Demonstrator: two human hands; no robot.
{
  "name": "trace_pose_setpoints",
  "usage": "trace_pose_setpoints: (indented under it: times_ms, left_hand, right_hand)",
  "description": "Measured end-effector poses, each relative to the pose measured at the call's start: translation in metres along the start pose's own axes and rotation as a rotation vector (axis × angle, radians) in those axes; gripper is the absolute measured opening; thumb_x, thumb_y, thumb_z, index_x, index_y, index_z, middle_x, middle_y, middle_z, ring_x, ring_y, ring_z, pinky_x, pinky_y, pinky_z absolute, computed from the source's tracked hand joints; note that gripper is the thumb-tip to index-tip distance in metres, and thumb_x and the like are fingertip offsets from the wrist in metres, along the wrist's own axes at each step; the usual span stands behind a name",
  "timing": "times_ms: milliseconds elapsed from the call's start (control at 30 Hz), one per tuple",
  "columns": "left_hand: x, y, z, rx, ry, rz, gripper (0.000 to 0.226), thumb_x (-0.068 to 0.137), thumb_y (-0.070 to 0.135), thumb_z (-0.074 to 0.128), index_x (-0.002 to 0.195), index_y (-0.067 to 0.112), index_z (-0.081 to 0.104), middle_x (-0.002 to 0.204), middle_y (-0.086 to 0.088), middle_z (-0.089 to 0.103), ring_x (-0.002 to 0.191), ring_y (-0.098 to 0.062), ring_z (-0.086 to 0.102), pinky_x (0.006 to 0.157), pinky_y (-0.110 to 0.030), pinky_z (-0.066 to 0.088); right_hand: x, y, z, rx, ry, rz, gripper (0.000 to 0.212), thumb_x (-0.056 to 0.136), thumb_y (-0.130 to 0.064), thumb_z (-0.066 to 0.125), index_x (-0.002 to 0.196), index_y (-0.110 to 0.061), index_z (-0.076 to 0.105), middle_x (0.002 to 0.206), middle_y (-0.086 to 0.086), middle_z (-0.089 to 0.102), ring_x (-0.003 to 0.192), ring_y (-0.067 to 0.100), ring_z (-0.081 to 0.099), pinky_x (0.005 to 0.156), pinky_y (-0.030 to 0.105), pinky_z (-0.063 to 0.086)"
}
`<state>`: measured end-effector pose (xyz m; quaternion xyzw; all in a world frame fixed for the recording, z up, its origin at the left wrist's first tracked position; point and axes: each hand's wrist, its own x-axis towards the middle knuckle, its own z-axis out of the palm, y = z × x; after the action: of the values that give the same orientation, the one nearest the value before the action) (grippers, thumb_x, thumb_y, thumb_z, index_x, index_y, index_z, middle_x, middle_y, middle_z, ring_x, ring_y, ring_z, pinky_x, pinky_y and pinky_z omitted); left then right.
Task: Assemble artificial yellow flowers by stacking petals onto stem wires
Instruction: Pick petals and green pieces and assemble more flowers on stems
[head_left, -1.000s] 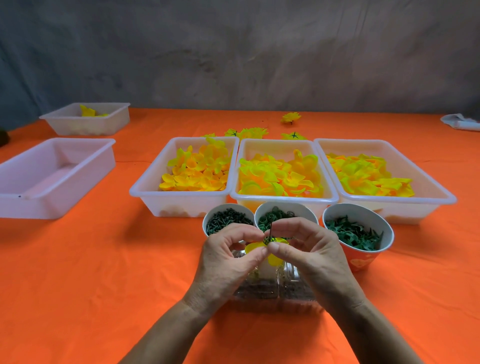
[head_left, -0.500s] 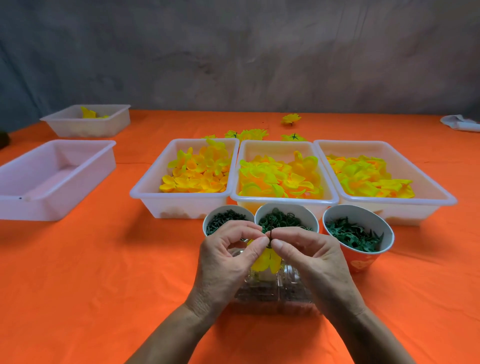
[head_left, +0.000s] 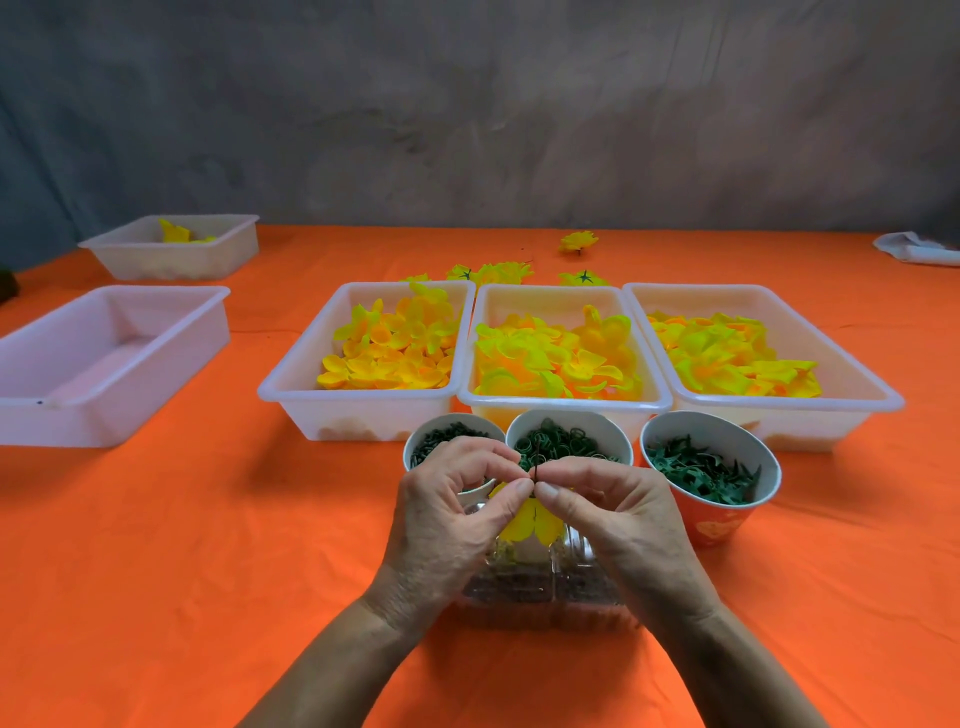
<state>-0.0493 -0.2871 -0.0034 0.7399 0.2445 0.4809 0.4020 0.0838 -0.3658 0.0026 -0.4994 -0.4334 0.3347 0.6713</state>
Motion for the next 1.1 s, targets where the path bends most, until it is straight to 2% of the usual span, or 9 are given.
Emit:
trace_pose_setpoints:
  times_ms: [200,333,433,500,567,633,733,933,1100]
  left_hand:
    - [-0.002,-0.002,0.001,0.016,-0.012,0.02,0.003,0.074,0.016,0.071,0.072,0.018,0.071,0.089,0.006,0.067,0.09,-0.013,0.065,0.072,-0.042,0.057]
    - [0.0,-0.001,-0.001,-0.027,-0.038,-0.07,0.005,0.074,0.014,0.074,0.072,0.019,0.073,0.09,0.006,0.067,0.092,-0.016,0.065,0.075,-0.048,0.057]
    - [0.001,0.0,-0.001,-0.025,-0.018,-0.102,0.012,0.073,0.008,0.077,0.072,0.019,0.075,0.091,0.005,0.069,0.092,-0.01,0.065,0.075,-0.034,0.055]
    - [0.002,0.003,-0.002,-0.061,0.002,-0.099,0.003,0.073,0.015,0.075,0.075,0.017,0.076,0.09,0.002,0.069,0.092,-0.008,0.065,0.073,-0.019,0.05]
    - [0.002,0.006,-0.002,-0.053,0.009,-0.082,0.01,0.072,0.023,0.071,0.076,0.016,0.076,0.091,0.001,0.07,0.092,-0.008,0.065,0.073,-0.013,0.048]
    - [0.002,0.007,-0.002,-0.06,-0.007,-0.094,0.012,0.07,0.025,0.071,0.076,0.017,0.076,0.092,0.001,0.069,0.093,-0.006,0.064,0.071,-0.015,0.05]
    - [0.0,0.004,0.0,-0.06,-0.027,-0.108,0.006,0.071,0.014,0.075,0.077,0.014,0.076,0.092,-0.001,0.068,0.093,-0.006,0.064,0.073,-0.022,0.053]
    - [0.0,0.0,0.001,-0.043,-0.027,-0.111,0.003,0.074,0.007,0.075,0.076,0.01,0.076,0.091,0.0,0.067,0.091,-0.011,0.065,0.072,-0.033,0.056]
    - [0.001,-0.001,0.0,-0.015,-0.043,-0.085,0.011,0.075,0.008,0.076,0.073,0.018,0.074,0.091,0.004,0.067,0.093,-0.014,0.065,0.075,-0.048,0.056]
  right_hand:
    - [-0.001,0.003,-0.001,-0.027,-0.02,-0.024,0.008,0.062,-0.017,0.073,0.069,-0.019,0.077,0.076,0.003,0.074,0.076,0.01,0.067,0.073,0.021,0.053]
    - [0.002,0.005,-0.003,-0.026,-0.024,-0.009,0.018,0.063,-0.015,0.073,0.079,-0.007,0.075,0.08,0.007,0.074,0.079,0.012,0.067,0.073,0.021,0.052]
    - [0.002,0.005,-0.007,-0.006,-0.044,0.017,0.021,0.069,-0.014,0.07,0.087,-0.003,0.075,0.09,0.009,0.075,0.087,0.014,0.069,0.075,0.02,0.052]
    - [0.003,0.003,-0.01,-0.027,-0.03,0.004,0.02,0.072,-0.016,0.069,0.089,-0.008,0.075,0.092,0.006,0.075,0.09,0.013,0.069,0.074,0.018,0.052]
    - [0.005,0.002,-0.012,-0.065,-0.027,-0.032,0.019,0.072,-0.018,0.069,0.087,-0.01,0.076,0.094,0.004,0.075,0.092,0.012,0.069,0.073,0.017,0.051]
    - [0.005,0.002,-0.014,-0.154,-0.055,-0.068,0.017,0.071,-0.021,0.071,0.084,-0.013,0.078,0.096,0.0,0.074,0.096,0.012,0.067,0.073,0.018,0.051]
    - [0.004,0.002,-0.014,-0.283,-0.073,-0.094,0.014,0.069,-0.026,0.073,0.081,-0.02,0.079,0.096,-0.007,0.073,0.1,0.011,0.065,0.072,0.017,0.051]
    - [0.005,0.002,-0.013,-0.395,-0.045,-0.101,0.014,0.068,-0.033,0.073,0.08,-0.026,0.078,0.094,-0.009,0.072,0.104,0.015,0.061,0.086,0.044,0.051]
    - [0.007,0.001,-0.011,-0.418,-0.048,-0.1,0.006,0.07,-0.023,0.077,0.076,-0.024,0.076,0.091,-0.006,0.071,0.105,0.014,0.059,0.086,0.044,0.052]
